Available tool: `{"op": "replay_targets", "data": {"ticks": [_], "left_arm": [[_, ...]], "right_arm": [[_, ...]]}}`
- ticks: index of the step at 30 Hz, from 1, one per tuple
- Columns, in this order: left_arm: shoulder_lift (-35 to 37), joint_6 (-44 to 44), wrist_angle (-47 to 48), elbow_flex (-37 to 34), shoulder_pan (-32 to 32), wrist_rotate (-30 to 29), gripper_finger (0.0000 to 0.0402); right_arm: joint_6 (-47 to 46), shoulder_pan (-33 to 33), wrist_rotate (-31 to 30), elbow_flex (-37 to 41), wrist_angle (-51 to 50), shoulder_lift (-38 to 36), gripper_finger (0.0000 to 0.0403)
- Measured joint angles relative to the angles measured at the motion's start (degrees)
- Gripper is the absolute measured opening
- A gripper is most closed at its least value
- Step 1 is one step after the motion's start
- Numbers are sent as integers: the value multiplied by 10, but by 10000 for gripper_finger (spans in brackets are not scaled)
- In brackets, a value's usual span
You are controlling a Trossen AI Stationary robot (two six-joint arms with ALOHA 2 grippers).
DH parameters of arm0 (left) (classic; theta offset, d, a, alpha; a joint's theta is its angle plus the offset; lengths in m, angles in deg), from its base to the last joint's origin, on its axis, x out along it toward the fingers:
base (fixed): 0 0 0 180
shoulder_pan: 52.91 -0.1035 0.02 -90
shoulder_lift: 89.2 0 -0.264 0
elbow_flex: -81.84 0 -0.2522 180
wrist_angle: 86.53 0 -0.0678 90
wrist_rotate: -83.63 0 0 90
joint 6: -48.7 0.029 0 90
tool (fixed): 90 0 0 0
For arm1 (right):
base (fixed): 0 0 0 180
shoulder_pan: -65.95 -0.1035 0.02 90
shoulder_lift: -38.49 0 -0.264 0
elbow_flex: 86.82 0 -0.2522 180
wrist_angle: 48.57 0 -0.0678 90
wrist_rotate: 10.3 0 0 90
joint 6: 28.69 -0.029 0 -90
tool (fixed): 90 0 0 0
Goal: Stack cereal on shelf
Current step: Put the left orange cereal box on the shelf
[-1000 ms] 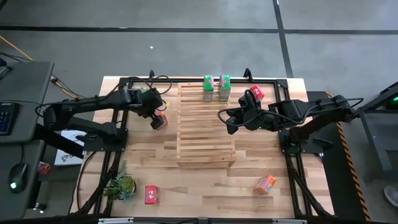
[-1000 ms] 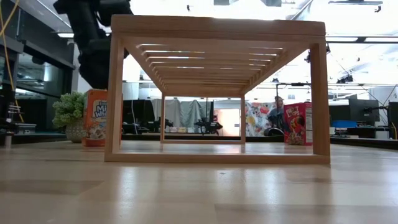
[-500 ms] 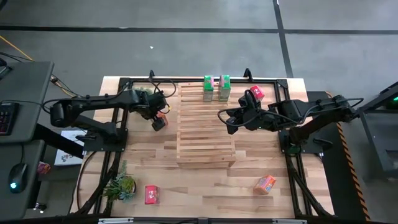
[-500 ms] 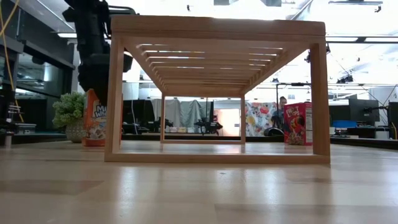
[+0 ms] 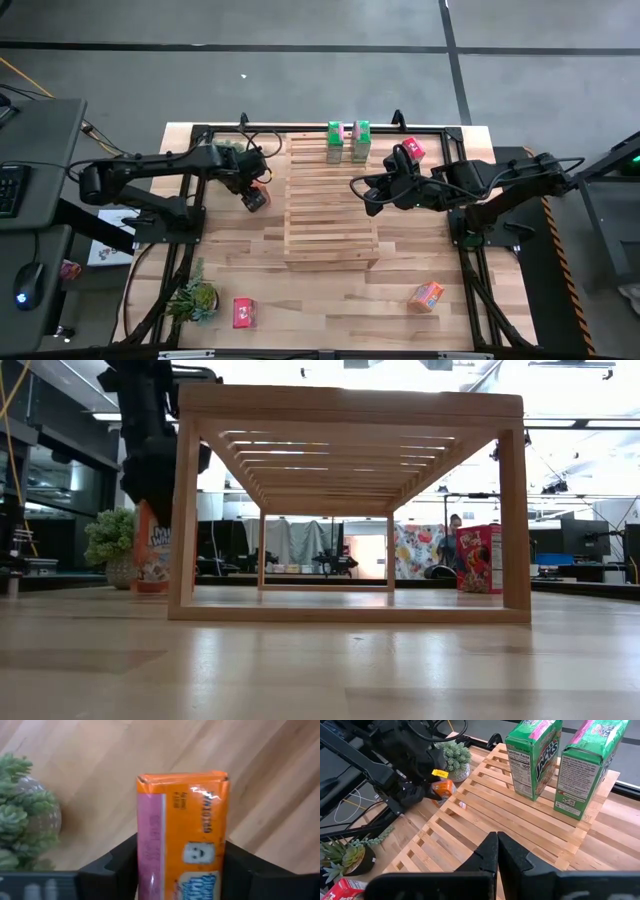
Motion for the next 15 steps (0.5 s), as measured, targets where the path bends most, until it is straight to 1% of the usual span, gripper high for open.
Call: {"op": "replay_targets", "data": {"ticks": [3,7,11,15], "left_arm": [[12,0,47,33,0,5,178],[33,14,125,112,0,5,170],[45,26,207,232,1,2,170],[31,49,275,381,18,-4,169]], "right_arm": [[7,0,0,0,0,0,0],[10,0,0,0,0,0,0],[10,0,1,0,0,0,0],[10,0,2,0,4,-3,0]]}}
